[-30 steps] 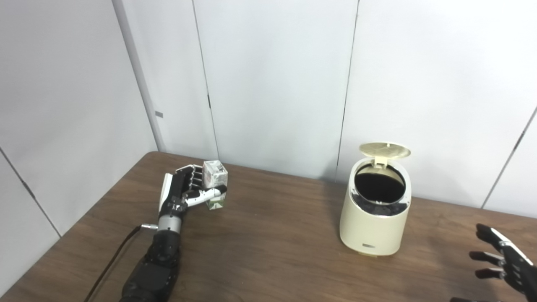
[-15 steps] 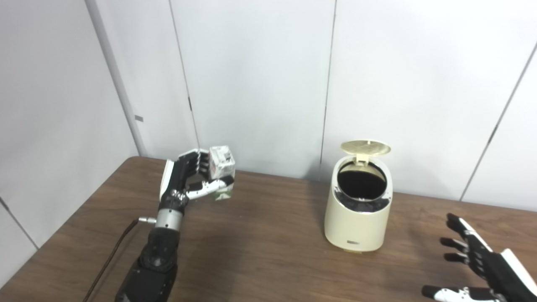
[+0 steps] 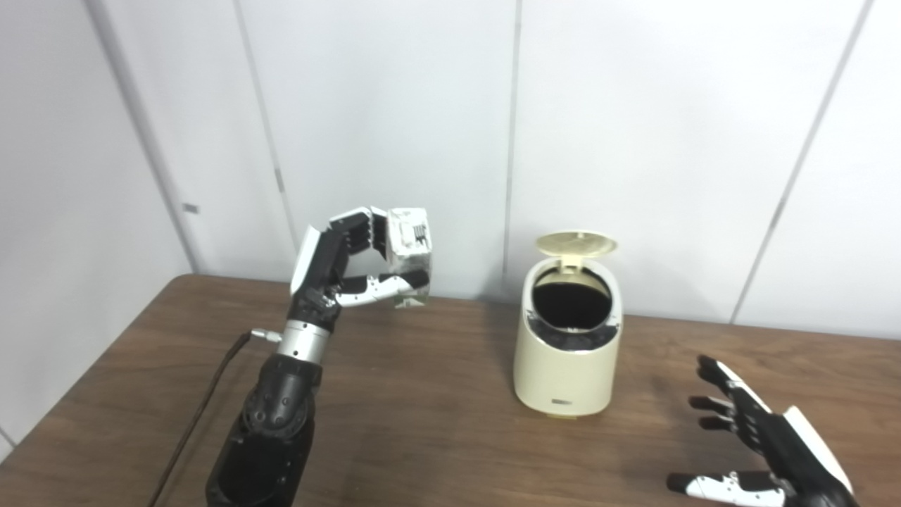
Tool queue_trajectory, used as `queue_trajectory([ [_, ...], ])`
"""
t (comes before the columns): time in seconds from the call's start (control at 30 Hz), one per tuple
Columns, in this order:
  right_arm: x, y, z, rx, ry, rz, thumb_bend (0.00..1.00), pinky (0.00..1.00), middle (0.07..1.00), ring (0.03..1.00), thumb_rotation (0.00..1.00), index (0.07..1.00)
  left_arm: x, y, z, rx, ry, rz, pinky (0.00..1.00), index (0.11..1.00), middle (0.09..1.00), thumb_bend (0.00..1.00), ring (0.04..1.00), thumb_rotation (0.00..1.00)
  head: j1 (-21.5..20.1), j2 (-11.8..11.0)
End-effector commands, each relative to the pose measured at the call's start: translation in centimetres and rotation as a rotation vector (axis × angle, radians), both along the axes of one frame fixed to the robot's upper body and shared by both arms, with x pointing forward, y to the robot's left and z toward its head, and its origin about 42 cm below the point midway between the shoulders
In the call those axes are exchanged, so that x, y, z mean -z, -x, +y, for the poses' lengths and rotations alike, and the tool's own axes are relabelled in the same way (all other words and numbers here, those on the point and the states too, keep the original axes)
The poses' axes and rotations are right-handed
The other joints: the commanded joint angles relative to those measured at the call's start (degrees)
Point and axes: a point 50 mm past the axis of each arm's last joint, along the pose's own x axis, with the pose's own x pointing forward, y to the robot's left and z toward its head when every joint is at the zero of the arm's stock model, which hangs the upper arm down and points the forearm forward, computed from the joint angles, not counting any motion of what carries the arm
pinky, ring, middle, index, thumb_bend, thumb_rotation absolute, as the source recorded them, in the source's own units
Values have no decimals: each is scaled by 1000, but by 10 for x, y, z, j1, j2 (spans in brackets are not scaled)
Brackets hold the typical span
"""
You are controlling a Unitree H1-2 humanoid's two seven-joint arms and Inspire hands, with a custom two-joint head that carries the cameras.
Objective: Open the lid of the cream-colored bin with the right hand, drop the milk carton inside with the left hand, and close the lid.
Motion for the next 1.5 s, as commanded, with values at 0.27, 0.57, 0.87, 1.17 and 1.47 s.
queue_trajectory([
  [0.27, -11, -14, 6, -27, 5, -129, 721, 650, 935, 812, 69, 932, -46, -10, -41, 138, -28, -142, 395, 485, 494, 503, 453, 0, -32, -2],
  [0.57, -10, -17, 12, -15, 15, -135, 723, 666, 930, 815, 118, 927, -42, -14, -73, 232, 14, -123, 391, 485, 493, 502, 451, 0, -51, -4],
  [0.87, -11, -18, 19, -13, 12, -139, 718, 682, 936, 822, 117, 929, -36, -20, -102, 299, 40, -90, 382, 481, 495, 503, 452, 0, -72, -6],
  [1.17, -10, -18, 20, -1, 11, -139, 731, 644, 930, 814, 134, 929, -31, -26, -122, 333, 27, -55, 385, 477, 500, 503, 455, 0, -82, -4],
  [1.47, -7, -18, 16, 2, 14, -140, 727, 655, 929, 814, 154, 930, -31, -28, -125, 296, -1, -56, 390, 484, 492, 503, 452, 0, -80, -4],
])
